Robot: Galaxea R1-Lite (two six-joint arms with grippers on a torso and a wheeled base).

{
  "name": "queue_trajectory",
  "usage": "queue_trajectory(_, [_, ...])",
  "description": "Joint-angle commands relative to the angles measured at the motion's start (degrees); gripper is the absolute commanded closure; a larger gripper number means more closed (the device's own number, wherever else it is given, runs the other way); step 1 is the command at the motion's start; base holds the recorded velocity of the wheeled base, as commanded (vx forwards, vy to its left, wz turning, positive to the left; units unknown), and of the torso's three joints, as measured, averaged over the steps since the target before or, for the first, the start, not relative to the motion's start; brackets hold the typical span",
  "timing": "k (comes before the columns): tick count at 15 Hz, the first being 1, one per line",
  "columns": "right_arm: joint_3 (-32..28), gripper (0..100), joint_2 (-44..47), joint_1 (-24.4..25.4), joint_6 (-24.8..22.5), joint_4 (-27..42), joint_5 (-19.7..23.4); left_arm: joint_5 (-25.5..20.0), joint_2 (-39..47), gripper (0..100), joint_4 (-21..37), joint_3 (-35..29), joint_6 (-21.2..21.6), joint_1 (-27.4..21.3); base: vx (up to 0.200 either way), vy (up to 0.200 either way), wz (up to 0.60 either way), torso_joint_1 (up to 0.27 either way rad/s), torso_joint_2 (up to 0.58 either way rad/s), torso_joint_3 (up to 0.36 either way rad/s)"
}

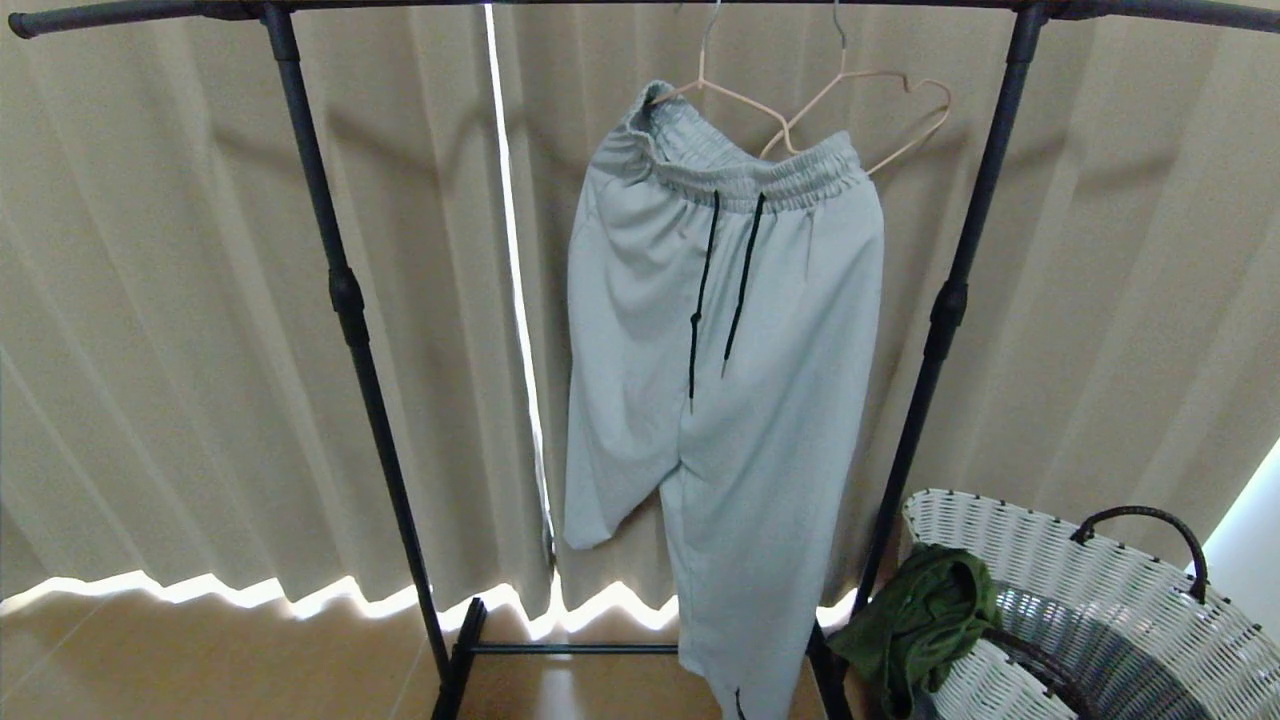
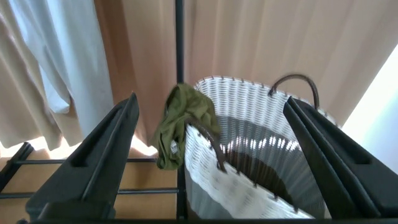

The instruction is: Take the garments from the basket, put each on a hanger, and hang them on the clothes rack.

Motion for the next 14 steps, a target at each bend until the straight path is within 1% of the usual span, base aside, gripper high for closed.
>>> queue_trajectory(1, [0.02,0,-0.02,0.04,-0.01,-0.01,-0.01,-0.02,-0.02,0,0.0,0.01,-0.12,0.01,0.0,0.0,0.0,0.0,0.0,0.0])
queue_trajectory(3, [0.02,0,-0.02,0.04,-0.1,-0.01,-0.01,-0.02,-0.02,0,0.0,0.01,-0.12,0.01,0.0,0.0,0.0,0.0,0.0,0.0])
queue_trajectory(14, [0.02,0,-0.02,0.04,-0.18,-0.01,-0.01,-0.02,-0.02,0,0.0,0.01,-0.29,0.01,0.2,0.0,0.0,0.001,0.0,0.002])
